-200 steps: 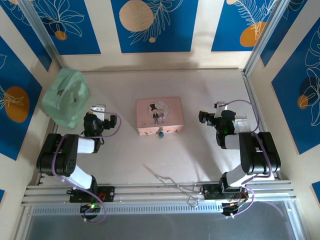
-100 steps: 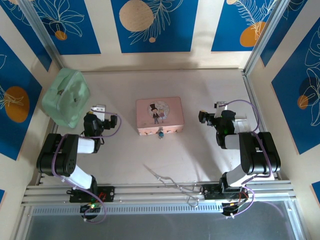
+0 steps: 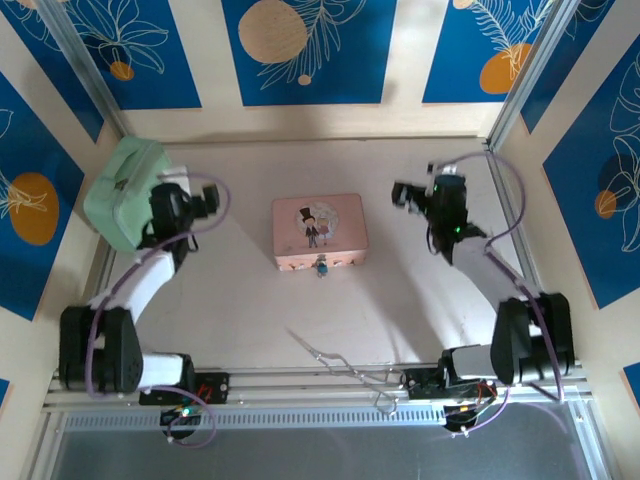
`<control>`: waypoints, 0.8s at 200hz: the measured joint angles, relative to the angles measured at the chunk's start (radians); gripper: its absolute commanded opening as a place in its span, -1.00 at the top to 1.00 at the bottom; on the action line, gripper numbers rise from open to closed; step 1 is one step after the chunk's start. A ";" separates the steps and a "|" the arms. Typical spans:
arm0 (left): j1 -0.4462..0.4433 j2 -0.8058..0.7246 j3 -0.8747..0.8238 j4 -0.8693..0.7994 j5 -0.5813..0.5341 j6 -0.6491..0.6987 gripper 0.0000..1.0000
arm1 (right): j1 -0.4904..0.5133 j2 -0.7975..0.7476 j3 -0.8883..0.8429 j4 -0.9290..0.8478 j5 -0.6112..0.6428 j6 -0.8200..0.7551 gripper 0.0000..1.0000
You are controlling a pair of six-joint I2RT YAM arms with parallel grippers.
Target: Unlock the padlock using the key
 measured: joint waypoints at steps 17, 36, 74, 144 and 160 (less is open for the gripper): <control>-0.053 -0.109 0.115 -0.096 -0.013 -0.119 -0.92 | -0.015 -0.101 0.103 -0.097 -0.038 0.148 -0.97; -0.206 -0.180 0.140 -0.183 -0.024 -0.208 -0.91 | -0.013 -0.158 0.132 -0.268 -0.044 0.272 -0.98; -0.609 -0.174 0.015 -0.361 -0.035 -0.311 -0.57 | 0.353 -0.116 0.155 -0.666 0.069 0.386 -0.89; -0.720 -0.180 -0.156 -0.378 0.051 -0.515 -0.42 | 0.752 -0.328 -0.111 -0.652 0.180 0.414 -0.60; -0.720 -0.152 -0.156 -0.358 0.079 -0.541 -0.42 | 0.711 -0.314 -0.137 -0.614 0.134 0.404 -0.58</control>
